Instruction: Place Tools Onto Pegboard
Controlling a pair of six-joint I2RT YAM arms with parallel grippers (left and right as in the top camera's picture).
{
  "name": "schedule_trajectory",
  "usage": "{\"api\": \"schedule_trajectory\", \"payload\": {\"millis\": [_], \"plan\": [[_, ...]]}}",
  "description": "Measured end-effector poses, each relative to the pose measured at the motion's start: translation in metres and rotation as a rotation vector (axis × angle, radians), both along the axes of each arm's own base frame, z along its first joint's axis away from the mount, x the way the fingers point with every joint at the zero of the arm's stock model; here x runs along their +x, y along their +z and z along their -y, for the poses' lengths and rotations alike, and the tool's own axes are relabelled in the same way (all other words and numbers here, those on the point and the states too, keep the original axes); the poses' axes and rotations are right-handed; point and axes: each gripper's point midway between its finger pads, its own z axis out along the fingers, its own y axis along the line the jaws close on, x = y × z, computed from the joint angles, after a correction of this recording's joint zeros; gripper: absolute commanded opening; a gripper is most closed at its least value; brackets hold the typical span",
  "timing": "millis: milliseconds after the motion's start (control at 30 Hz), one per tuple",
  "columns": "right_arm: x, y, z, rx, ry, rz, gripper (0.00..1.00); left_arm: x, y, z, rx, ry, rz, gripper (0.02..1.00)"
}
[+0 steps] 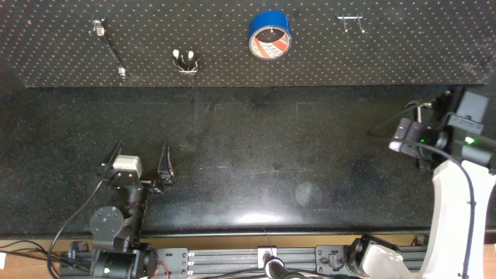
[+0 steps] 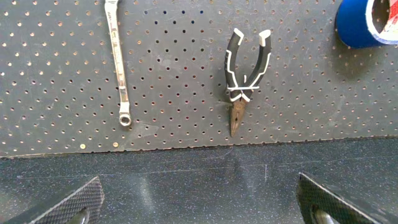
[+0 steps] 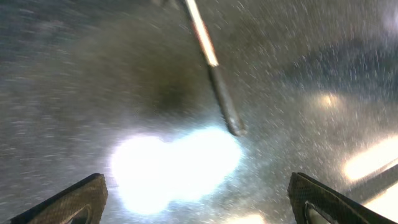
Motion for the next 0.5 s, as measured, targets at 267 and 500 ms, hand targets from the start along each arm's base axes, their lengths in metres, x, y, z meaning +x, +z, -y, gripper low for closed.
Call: {"api": "schedule_trajectory", "payload": {"millis": [267, 500], "plan": [[-0.001, -0.056, 0.042, 0.128, 0.179, -0.099, 0.976, 0.000, 0.000, 0.000, 0.000, 0.000, 0.000, 0.996], [0.021, -0.078, 0.053, 0.108, 0.306, -0.081, 0.976, 0.000, 0.000, 0.000, 0.000, 0.000, 0.000, 0.996]]}}
